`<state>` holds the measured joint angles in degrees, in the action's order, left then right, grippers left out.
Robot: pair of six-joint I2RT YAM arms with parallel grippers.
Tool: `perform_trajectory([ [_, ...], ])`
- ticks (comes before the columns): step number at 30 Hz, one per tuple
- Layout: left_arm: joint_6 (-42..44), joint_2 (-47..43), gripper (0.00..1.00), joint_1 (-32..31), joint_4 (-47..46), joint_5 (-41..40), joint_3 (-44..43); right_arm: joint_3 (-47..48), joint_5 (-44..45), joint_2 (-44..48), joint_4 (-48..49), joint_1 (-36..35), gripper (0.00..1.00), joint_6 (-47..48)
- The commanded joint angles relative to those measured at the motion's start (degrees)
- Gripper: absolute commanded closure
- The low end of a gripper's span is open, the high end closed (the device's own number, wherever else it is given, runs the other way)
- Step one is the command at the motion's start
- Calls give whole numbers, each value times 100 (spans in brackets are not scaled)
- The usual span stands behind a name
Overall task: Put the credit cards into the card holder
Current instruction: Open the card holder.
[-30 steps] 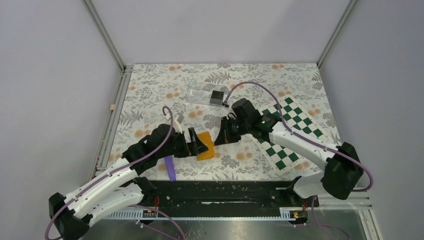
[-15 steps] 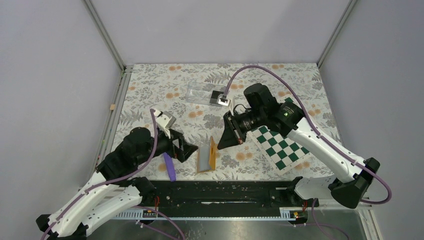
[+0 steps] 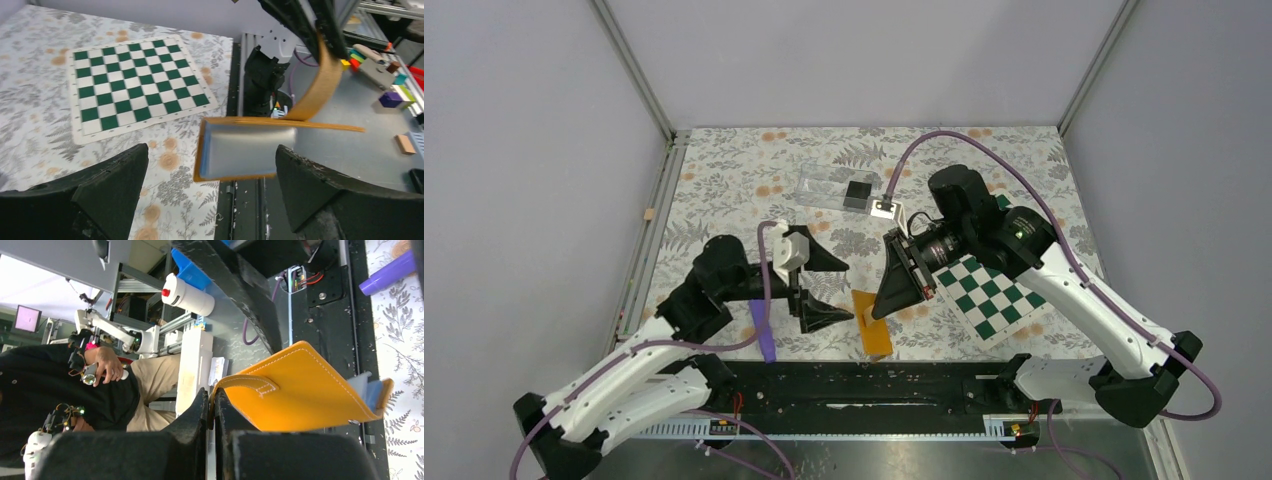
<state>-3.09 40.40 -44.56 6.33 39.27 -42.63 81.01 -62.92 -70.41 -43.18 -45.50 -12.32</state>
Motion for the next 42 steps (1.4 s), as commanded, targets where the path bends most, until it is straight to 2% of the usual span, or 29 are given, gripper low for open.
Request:
perform_trajectory([
  [1, -679, 385, 4, -69, -2002, 1015, 86, 116, -511, 121, 350, -30, 100, -302],
  [3, -895, 474, 5, -128, -2572, 1126, 209, 109, -464, 169, 345, -30, 100, -294],
  [11, -1311, 499, 7, -458, -3133, 1301, 319, 191, -429, 125, 350, -30, 100, -281],
  [16, -1337, 383, 11, -509, -2866, 1432, 356, 258, -467, 124, 347, -34, 100, -269],
  [24, -1182, 274, 25, -553, -2224, 1434, 321, 303, -418, 157, 499, -25, 100, -379],
  [33, -1291, 165, 50, -619, -2046, 1459, 410, 264, -144, 215, 555, 70, 100, -436],
  [37, -1302, 61, 70, -630, -2003, 1422, 478, 243, 60, 223, 556, 123, 100, -438],
  [42, -1366, 49, 87, -626, -1960, 1240, 474, 204, 334, 192, 564, 157, 100, -473],
])
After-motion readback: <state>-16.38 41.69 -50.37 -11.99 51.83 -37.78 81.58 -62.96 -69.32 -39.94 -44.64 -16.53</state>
